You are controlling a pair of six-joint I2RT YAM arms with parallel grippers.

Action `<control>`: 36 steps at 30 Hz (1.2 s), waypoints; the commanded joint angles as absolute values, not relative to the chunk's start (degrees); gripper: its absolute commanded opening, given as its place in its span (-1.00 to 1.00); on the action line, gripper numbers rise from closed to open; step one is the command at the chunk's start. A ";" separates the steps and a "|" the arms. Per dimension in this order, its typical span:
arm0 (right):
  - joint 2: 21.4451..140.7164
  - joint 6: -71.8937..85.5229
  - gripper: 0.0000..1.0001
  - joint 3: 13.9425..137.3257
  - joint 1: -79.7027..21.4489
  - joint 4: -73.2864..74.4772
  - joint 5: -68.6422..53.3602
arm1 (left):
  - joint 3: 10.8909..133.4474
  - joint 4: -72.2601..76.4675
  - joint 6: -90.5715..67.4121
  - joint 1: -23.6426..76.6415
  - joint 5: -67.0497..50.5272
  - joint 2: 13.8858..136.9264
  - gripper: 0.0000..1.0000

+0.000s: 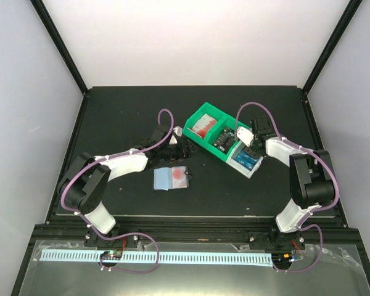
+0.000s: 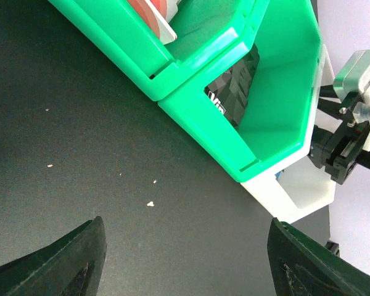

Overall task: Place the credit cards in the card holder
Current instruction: Pick up the credit card from the storage box.

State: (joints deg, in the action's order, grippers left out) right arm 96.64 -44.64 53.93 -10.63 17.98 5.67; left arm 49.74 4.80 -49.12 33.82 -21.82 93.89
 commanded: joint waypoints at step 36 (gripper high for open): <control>101.02 -42.86 -0.75 62.17 -6.63 18.19 10.32 | 51.51 4.02 -47.62 33.92 -20.00 93.72 0.47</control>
State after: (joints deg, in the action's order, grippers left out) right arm 100.03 -42.89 60.16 -7.27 19.27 10.04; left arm 49.74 4.29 -48.53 33.82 -20.80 93.89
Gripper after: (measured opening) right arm 0.164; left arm 0.734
